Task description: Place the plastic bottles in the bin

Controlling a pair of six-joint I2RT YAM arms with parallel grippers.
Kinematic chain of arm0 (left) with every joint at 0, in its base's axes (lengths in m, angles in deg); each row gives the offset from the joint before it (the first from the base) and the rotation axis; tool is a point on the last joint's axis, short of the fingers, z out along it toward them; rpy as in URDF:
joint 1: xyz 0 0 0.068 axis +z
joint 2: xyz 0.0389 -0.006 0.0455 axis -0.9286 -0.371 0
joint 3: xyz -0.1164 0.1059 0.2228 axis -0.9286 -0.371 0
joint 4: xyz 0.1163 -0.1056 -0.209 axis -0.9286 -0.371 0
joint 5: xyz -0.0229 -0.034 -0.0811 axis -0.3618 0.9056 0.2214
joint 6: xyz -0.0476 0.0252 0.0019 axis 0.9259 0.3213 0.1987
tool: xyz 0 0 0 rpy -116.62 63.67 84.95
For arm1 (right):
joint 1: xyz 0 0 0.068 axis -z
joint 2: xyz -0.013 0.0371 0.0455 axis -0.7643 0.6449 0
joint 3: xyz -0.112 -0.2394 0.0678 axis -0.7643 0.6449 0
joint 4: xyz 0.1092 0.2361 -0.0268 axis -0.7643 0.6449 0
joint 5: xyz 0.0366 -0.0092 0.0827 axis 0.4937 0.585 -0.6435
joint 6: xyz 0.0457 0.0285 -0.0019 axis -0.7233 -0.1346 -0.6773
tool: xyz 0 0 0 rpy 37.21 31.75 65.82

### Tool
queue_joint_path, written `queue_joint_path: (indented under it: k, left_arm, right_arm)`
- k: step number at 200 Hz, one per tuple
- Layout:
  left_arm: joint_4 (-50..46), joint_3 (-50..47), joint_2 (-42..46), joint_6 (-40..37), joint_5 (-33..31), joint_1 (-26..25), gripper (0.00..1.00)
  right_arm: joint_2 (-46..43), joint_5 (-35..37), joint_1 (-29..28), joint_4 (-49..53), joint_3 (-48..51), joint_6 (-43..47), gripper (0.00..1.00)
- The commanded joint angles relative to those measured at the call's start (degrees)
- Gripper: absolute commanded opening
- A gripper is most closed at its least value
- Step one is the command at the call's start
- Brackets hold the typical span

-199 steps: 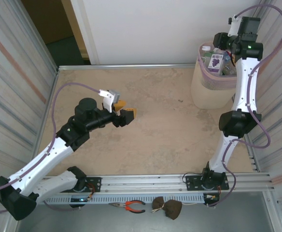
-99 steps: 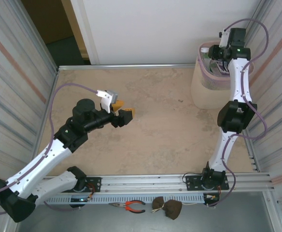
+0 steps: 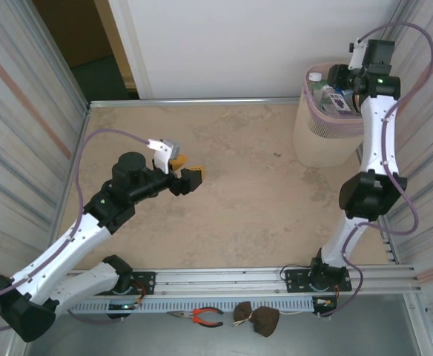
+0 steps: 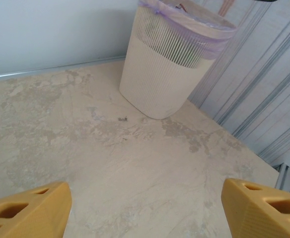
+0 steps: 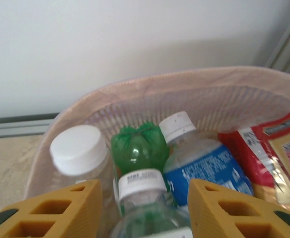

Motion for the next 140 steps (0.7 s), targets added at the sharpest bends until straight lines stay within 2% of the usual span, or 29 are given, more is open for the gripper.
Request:
queue_joint_path:
  k: [1, 36, 58, 85, 93, 140]
  left_arm:
    - [-1.94, -0.28, -0.03, -3.13, -1.28, 1.38, 0.8]
    - [-5.0, 0.02, -1.93, -7.18, -3.42, 3.7, 0.86]
    - [-7.79, 0.66, -3.58, -9.89, -7.15, 4.34, 0.98]
    - [-9.32, 0.15, -4.64, -11.71, -12.11, 4.82, 0.99]
    - [-9.62, -0.16, -4.67, -12.09, -13.57, 4.92, 0.99]
    - [-8.42, -5.66, -2.82, -14.79, -25.11, 6.7, 0.99]
  right_arm:
    - [-7.23, -1.32, 1.21, -1.35, 6.39, -1.35, 0.52]
    - [-20.73, -1.62, 2.06, -7.43, 24.17, -1.8, 0.56]
    - [-28.71, -0.81, 2.22, -9.67, 32.96, -2.28, 0.72]
    - [-36.95, 0.04, 2.17, -11.29, 43.5, -3.17, 0.89]
    - [-39.04, 0.22, 2.09, -11.66, 46.35, -3.77, 1.0]
    - [-48.08, 1.63, 0.67, -19.97, 65.52, -6.32, 0.99]
